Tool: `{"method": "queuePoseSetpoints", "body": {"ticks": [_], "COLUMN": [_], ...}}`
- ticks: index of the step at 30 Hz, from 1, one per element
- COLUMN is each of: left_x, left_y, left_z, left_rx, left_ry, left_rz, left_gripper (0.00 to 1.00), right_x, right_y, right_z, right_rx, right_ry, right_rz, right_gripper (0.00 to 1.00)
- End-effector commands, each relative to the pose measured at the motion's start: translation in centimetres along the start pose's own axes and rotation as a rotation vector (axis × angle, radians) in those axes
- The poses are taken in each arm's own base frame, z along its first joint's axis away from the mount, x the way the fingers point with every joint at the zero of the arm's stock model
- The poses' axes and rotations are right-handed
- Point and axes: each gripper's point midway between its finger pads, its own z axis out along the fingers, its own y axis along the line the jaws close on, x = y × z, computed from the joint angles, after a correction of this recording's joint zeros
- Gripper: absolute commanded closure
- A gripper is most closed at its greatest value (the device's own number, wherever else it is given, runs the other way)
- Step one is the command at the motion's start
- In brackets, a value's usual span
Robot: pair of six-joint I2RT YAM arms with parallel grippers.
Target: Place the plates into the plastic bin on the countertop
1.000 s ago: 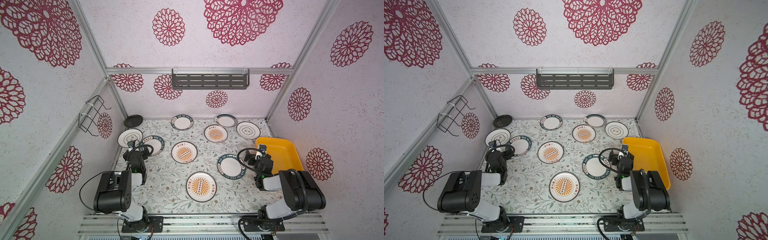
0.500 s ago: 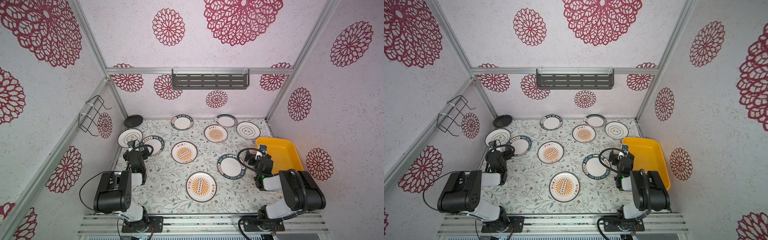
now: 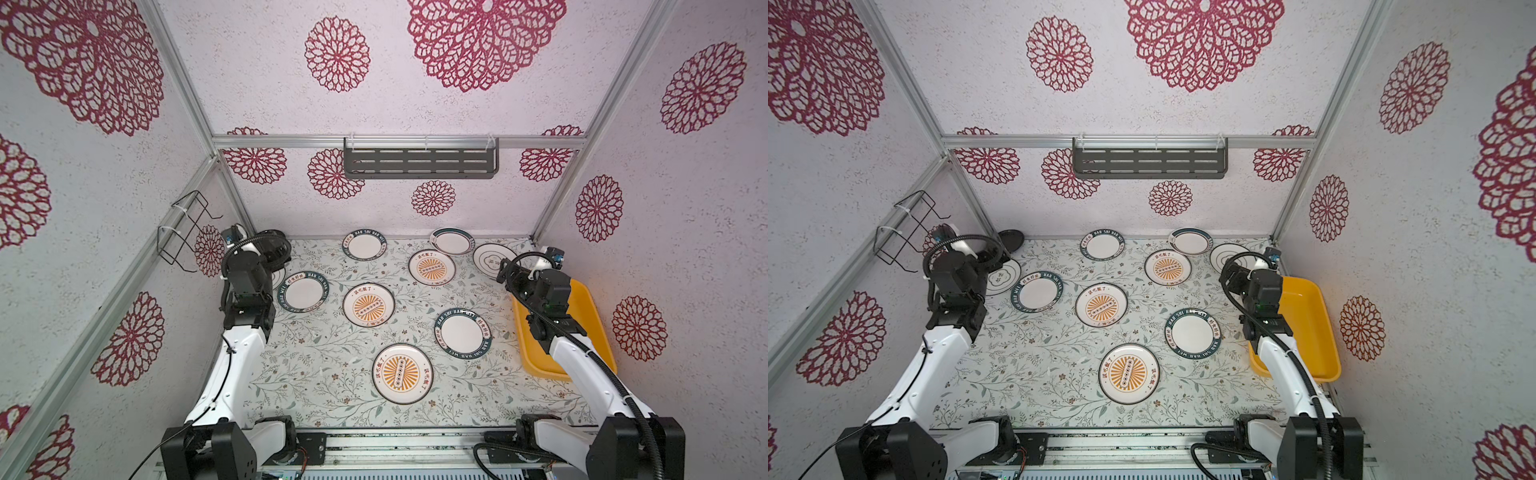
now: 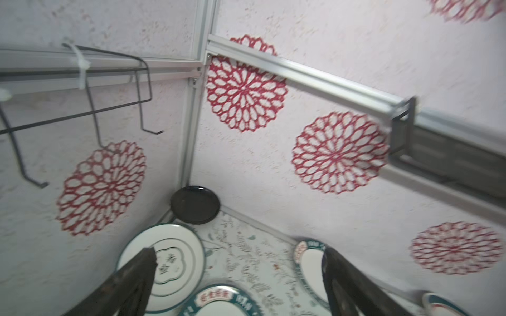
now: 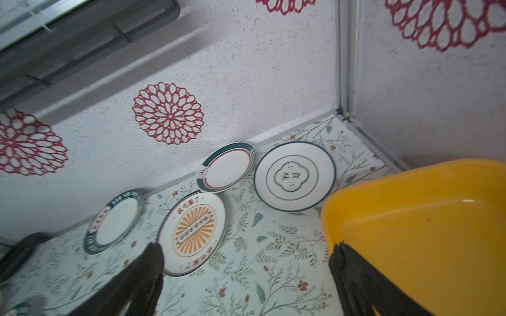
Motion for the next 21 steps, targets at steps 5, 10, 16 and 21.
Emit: {"method": "queuePoseSetpoints", "body": {"ticks": [5,10,16,21], "left_x": [6.8,9.4,7.2,7.9], "left_y": [-9.8,-15.7,-19.9,-21.5], "left_z": [-1.4,-3.1,-4.1,-4.2], "left_rx": [0.225,0.35,0.583,0.708], "left_ry": [0.497,0.606,0.543,0.637], "left_rz": [-0.503,-0.548,-0.531,-0.556], "left_gripper": [0.03,0.03,0.03,0.03], "right_x": [4.8,6.0,3.9,3.4], "right_y": [12.1,18.0,21.1,21.7], "right_z": [-2.6,-4.0,-5.6,-5.5], "right_rx": [-0.251,-0.341,-0.443,-0.535], "right_ry": [0.281,0.295,0.223,0.208], "right_rz": [0.316,0.343,0.33,0.347], "right_gripper": [0.01,0.01,0.01,0.01]}}
